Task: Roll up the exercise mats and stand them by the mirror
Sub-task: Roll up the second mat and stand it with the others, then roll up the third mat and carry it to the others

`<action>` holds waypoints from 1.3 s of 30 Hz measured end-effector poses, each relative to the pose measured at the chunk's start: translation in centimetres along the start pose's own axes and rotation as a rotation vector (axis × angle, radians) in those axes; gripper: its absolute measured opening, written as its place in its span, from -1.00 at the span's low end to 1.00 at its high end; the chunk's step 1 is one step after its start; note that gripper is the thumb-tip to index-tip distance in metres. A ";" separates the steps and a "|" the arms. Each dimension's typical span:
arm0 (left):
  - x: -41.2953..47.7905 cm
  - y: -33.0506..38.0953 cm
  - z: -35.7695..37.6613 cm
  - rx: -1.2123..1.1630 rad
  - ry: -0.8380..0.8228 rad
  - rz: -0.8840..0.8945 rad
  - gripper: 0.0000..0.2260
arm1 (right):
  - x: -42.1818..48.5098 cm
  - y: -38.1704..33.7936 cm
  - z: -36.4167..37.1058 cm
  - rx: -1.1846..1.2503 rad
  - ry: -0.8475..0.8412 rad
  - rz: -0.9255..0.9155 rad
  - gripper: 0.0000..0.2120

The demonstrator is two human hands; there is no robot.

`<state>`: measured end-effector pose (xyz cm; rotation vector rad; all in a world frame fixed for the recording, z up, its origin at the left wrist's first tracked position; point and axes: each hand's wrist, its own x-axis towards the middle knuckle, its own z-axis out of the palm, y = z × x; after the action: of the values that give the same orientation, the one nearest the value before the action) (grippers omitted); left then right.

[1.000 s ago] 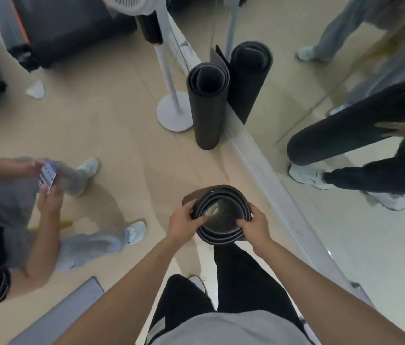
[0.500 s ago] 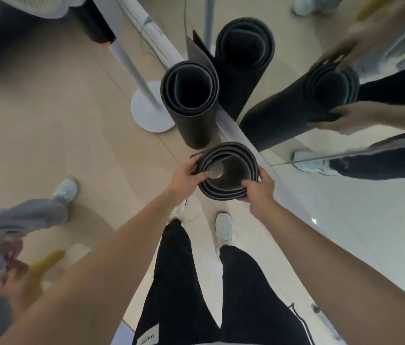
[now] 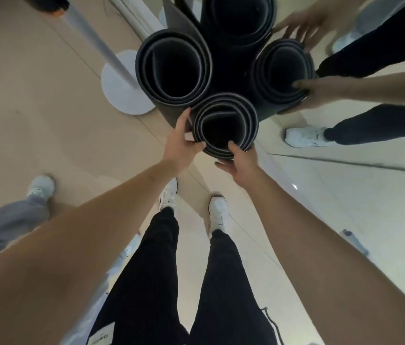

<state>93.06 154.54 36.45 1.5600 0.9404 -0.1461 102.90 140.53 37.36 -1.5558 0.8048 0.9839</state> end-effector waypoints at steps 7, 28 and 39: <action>-0.6 1.1 1.2 0.175 -0.027 -0.041 -0.14 | -0.3 0.3 -3.9 -0.124 0.107 -0.008 -0.60; -24.5 4.7 5.9 0.721 -0.688 0.138 -0.81 | -24.8 21.2 -22.4 -0.369 0.173 -0.191 -0.74; -52.5 0.2 28.0 0.950 -1.112 0.293 -0.88 | -40.8 46.2 -42.4 0.124 0.593 -0.115 -0.73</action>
<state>70.11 105.16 60.32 2.0074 -0.3255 -1.2391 52.01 89.80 58.19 -1.7837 1.1405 0.3719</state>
